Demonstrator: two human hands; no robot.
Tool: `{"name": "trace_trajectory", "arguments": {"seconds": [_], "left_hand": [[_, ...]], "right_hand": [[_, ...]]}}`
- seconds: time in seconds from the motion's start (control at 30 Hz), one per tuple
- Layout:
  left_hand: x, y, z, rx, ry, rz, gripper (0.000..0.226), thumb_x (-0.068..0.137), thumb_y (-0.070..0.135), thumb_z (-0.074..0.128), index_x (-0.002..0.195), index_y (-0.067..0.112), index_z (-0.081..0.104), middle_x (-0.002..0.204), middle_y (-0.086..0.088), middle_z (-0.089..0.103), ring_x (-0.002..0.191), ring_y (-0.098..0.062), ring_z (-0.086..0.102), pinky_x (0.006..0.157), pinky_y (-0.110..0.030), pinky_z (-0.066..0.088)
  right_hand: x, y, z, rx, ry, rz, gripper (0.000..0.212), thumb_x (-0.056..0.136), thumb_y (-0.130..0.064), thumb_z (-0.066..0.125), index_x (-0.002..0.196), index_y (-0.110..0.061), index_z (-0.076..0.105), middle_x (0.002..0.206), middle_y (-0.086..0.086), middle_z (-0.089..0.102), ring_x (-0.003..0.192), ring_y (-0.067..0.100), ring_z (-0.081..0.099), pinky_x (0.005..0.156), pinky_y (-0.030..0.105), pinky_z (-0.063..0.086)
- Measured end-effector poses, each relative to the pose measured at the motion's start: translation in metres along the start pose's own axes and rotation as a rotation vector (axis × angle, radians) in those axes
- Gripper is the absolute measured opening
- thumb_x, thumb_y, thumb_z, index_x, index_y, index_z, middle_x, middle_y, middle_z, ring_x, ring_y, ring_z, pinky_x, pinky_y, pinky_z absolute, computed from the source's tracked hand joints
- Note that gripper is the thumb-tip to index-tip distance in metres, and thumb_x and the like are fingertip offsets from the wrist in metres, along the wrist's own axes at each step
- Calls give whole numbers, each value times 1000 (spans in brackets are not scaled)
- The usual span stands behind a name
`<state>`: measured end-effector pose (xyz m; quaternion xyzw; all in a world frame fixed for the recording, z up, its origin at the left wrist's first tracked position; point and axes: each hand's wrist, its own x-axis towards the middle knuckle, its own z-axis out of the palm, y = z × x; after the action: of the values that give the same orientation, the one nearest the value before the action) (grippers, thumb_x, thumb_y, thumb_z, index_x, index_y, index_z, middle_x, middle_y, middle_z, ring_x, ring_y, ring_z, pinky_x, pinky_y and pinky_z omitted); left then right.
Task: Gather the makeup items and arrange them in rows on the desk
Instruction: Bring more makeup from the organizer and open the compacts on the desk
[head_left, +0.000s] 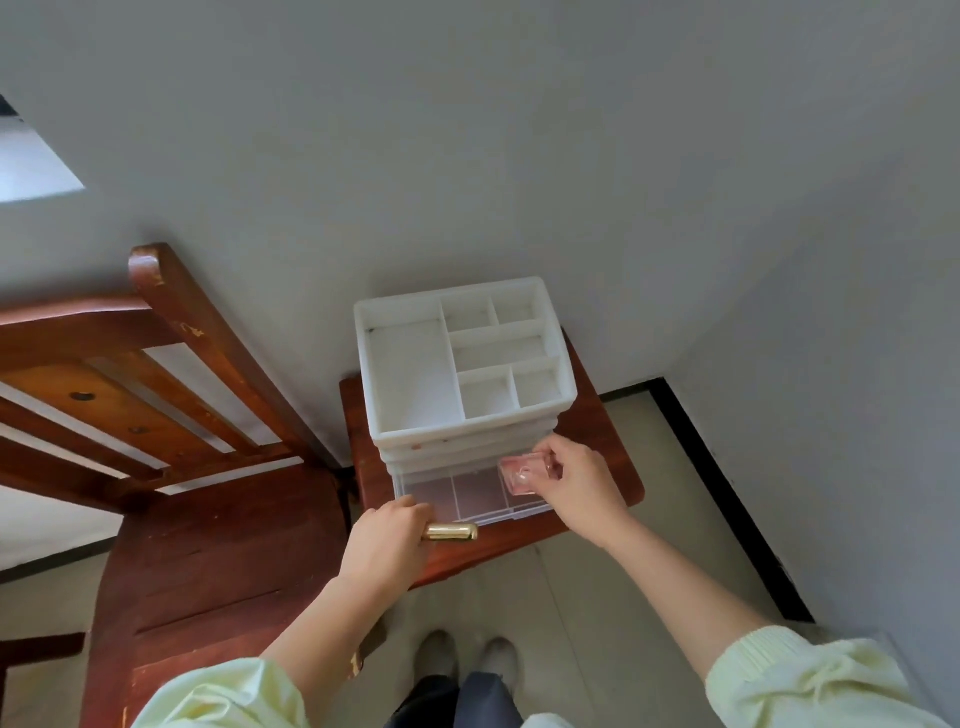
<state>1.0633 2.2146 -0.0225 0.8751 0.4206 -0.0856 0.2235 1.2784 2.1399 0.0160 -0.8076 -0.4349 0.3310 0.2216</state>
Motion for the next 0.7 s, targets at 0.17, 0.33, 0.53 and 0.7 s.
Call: {"name": "trace_trajectory", "arguments": {"seconds": [0.17,0.33,0.53,0.7], "left_hand": [[7,9,-11,26,-49,-34,21,84,15,54,102,25,57,91,4,65,84,-22,62,67,-32,46],[10,11,-11,52,-36,-91,27,84,9,47,105,23,54,93,1,66,85,-26,63,64,-32,43],[28,14,-15,50,68,-210,44,87,10,44,129,19,36,98,-3,66,83,-28,62,64,-34,46],[32,14,-14,8,132,-374,32,93,22,42,123,14,42,91,0,66,76,-25,59,59,-29,40]], "right_hand": [[-21,7,-4,-216,-309,-14,27,88,-31,68,72,-28,46,79,-11,59,71,7,54,61,23,39],[-15,4,5,-403,-326,-99,20,95,-29,58,85,-23,43,107,-3,69,90,15,63,68,27,46],[7,3,-3,-497,-256,-203,18,99,-26,50,111,-13,50,116,5,64,104,24,62,75,32,44],[23,9,-6,-508,-239,-199,21,98,-27,50,115,-14,52,123,4,60,113,24,58,90,38,49]]}}
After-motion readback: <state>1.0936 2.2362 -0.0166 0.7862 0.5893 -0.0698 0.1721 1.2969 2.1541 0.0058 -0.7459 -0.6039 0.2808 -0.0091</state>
